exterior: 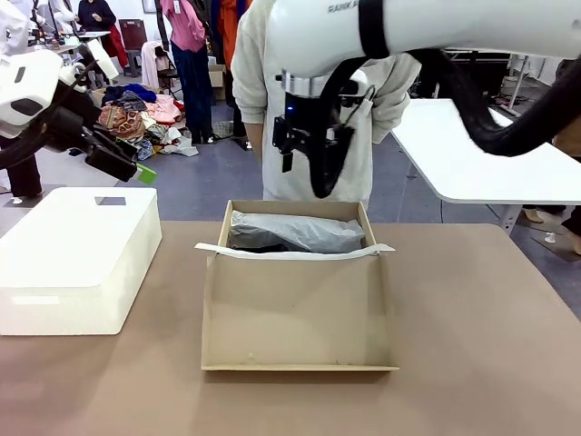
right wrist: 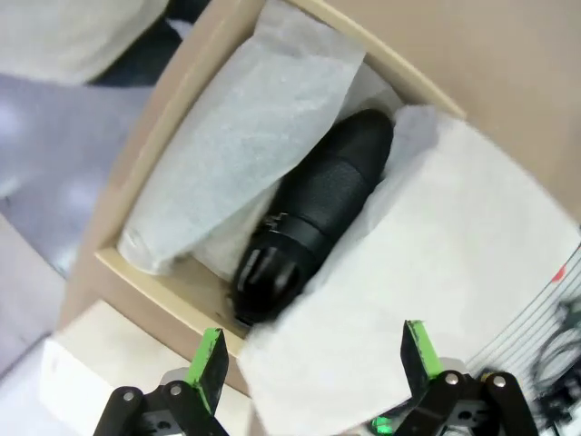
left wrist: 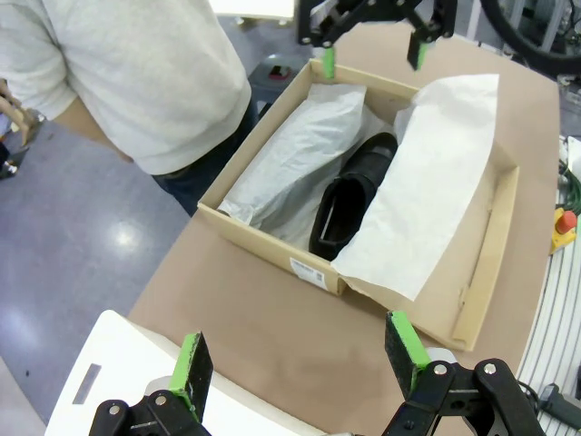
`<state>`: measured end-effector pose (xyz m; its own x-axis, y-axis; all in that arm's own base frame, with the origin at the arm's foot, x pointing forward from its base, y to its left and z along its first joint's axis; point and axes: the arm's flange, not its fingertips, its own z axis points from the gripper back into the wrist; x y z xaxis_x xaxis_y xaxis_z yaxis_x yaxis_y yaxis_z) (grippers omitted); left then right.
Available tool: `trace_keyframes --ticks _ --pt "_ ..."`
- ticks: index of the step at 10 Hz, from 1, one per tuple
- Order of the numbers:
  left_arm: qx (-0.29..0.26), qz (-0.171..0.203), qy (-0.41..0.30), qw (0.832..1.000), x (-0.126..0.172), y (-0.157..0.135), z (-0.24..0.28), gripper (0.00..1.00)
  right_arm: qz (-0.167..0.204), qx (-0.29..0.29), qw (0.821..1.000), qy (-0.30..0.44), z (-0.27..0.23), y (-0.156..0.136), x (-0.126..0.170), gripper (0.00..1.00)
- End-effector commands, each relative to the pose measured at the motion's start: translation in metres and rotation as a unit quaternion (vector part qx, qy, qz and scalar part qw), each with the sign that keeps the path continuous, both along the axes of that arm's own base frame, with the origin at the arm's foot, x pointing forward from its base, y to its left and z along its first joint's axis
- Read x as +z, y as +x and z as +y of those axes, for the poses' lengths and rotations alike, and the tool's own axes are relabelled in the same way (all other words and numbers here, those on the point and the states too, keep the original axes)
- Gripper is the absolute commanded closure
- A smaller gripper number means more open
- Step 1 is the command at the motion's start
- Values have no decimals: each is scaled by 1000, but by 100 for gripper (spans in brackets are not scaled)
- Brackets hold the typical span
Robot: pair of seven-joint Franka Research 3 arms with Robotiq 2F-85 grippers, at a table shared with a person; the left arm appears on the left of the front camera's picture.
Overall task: Pack the shoes into the box.
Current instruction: Close the Shoes Box.
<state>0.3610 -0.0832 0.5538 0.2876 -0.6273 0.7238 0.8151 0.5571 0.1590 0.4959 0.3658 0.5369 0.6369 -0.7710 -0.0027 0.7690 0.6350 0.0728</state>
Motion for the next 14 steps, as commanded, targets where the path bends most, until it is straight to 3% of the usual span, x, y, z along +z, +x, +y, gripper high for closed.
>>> trace_keyframes --ticks 1,5,6,12,13,14 --pt "-8 -2 -6 1000 -2 0 1 0 11 109 994 -16 -41 -12 -3 0" --pt "-8 -2 -6 1000 -2 0 1 0 -12 225 973 -38 -65 -17 -13 0" --pt "-8 -2 -6 1000 -2 0 1 0 8 170 985 -33 -53 -7 -4 0" --pt "-8 -2 -6 1000 -2 0 1 0 8 183 983 -35 -56 -9 -7 0" --pt "-8 -2 -6 1000 -2 0 1 0 -13 215 975 -45 -66 -12 1 0" --pt "-8 -2 -6 1000 -2 0 1 0 -16 284 959 -18 -88 -17 10 0"
